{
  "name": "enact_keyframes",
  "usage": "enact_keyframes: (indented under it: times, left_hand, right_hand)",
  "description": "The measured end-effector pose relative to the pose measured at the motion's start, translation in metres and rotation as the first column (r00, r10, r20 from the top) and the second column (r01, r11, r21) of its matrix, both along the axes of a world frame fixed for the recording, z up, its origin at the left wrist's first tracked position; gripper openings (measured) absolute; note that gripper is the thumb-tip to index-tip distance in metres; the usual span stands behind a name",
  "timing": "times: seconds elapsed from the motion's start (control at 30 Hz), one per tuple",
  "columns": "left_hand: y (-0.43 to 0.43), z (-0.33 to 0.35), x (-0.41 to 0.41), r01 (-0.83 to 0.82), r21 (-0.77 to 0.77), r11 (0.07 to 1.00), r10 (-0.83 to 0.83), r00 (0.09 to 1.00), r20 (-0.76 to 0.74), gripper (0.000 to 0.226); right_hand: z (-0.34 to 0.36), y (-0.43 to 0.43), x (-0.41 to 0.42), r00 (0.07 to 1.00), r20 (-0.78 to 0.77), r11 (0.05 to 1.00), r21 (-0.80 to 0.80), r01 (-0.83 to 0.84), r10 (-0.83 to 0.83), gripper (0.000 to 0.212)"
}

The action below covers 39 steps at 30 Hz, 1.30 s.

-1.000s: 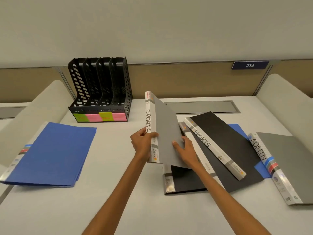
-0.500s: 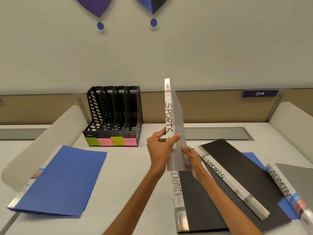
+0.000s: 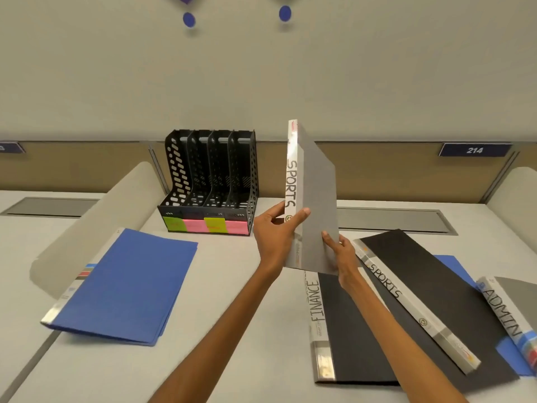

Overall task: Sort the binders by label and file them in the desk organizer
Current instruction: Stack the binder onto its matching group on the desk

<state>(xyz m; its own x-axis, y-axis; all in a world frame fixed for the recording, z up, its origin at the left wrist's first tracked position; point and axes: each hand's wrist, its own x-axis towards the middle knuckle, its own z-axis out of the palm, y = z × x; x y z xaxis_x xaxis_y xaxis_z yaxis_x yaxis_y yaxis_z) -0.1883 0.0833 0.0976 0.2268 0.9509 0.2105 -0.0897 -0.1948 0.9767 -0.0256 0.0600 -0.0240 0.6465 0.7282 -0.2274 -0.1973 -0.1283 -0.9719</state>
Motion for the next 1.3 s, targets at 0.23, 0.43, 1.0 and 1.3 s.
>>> enact_keyframes:
  times: [0.23,0.43,1.0,1.3]
  left_hand:
    - [0.04,-0.053,-0.074,-0.121,-0.065,0.991,0.102,0.967,-0.235,0.031]
    - [0.06,-0.111,-0.143,-0.142,-0.149,0.979,0.011,0.76,-0.65,0.049]
    - [0.086,-0.182,-0.243,-0.157,-0.211,0.965,-0.027,0.738,-0.674,0.02]
    - [0.112,-0.199,-0.265,-0.076,-0.05,0.996,-0.003,0.519,-0.855,0.029]
  right_hand:
    - [-0.026,0.015,-0.049,0.983,-0.002,0.982,-0.044,0.184,-0.185,0.085]
    - [-0.045,0.021,-0.103,0.964,0.214,0.958,-0.202,0.203,-0.159,0.092]
    - [-0.091,0.036,-0.21,0.937,0.332,0.912,-0.343,0.223,-0.104,0.083]
    - [-0.103,0.037,-0.246,0.88,0.472,0.847,-0.489,0.211,0.053,0.091]
